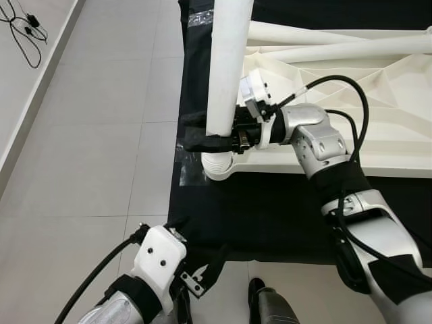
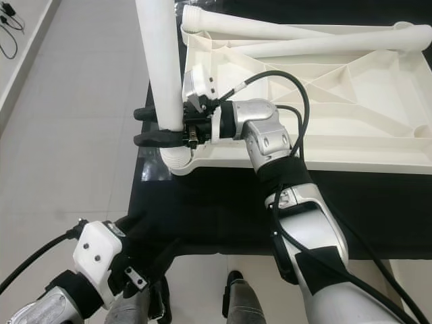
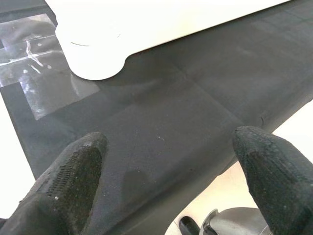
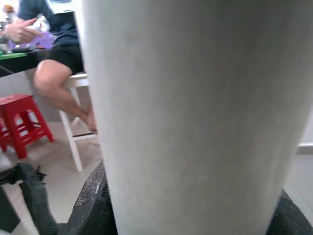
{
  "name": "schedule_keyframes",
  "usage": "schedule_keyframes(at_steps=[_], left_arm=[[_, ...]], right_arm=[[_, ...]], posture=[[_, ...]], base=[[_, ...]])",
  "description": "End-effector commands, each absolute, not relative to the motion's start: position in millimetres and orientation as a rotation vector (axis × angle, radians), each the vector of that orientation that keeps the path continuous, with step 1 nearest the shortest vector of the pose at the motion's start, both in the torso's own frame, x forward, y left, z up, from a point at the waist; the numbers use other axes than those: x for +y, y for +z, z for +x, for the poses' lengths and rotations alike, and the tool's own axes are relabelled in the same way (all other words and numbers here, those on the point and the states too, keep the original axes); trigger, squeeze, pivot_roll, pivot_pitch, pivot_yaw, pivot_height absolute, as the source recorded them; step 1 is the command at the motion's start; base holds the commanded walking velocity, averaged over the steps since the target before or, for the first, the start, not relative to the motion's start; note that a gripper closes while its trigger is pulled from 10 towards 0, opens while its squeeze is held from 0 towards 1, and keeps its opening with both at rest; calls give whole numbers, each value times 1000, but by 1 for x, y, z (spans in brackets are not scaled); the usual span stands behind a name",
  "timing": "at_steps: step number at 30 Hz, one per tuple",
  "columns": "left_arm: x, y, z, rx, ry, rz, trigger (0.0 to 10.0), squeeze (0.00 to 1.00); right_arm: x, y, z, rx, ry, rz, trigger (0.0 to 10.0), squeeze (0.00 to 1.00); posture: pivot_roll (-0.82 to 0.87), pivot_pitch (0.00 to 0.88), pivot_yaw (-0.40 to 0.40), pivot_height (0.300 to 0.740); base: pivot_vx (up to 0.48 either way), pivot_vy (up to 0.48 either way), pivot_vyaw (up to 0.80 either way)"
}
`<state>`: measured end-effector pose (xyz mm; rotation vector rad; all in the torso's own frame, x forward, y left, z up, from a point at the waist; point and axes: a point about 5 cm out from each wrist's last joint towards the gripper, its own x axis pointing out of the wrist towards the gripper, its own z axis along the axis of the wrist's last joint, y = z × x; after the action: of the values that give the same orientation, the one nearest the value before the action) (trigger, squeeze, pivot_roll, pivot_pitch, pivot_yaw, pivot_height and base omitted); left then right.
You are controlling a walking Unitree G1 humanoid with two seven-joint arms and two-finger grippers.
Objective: Building children table
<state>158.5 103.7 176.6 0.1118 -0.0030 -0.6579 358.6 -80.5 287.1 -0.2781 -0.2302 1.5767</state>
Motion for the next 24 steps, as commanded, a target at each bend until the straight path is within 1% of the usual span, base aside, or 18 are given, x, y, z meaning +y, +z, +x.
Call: schedule_keyframes(at_steps=[1,7,12,13,14,15,16,19,22,24], left_arm=[[104,175,155,7,-663,112,10000,0],[104,176,155,5,-661,118,10000,0],[104,176,155,5,-661,121,10000,0],[104,176,155,5,-661,123,10000,0],[104,176,155,5,-661,123,10000,0],[105,176,156,6,-660,124,10000,0],[105,176,156,6,-660,124,10000,0],[105,176,156,6,-659,126,10000,0],[105,176,157,6,-658,127,10000,0],[105,176,157,5,-657,128,10000,0]], right_arm=[[-80,275,362,-173,1562,-270,10000,0],[-83,277,364,-181,1559,-220,10000,0],[-85,275,362,-163,1599,-229,10000,0],[-86,271,359,-137,1641,-285,10000,0],[-86,271,359,-137,1641,-285,10000,0],[-86,267,356,-109,1687,-351,10000,0],[-86,267,356,-109,1687,-351,10000,0],[-84,264,352,-77,1751,-479,10000,0],[-83,265,351,-77,1762,-503,10000,0],[-81,267,351,-76,1777,-550,10000,0]], posture=[[70,401,8,740],[77,404,10,740],[80,405,12,740],[80,405,12,740],[80,405,12,740],[80,405,13,740],[80,405,13,740],[79,404,12,740],[80,403,12,740],[78,401,11,740]], base=[[0,0,0],[0,0,0],[0,0,0],[0,0,0],[0,0,0],[0,0,0],[0,0,0],[0,0,0],[0,0,0],[0,0,0]])
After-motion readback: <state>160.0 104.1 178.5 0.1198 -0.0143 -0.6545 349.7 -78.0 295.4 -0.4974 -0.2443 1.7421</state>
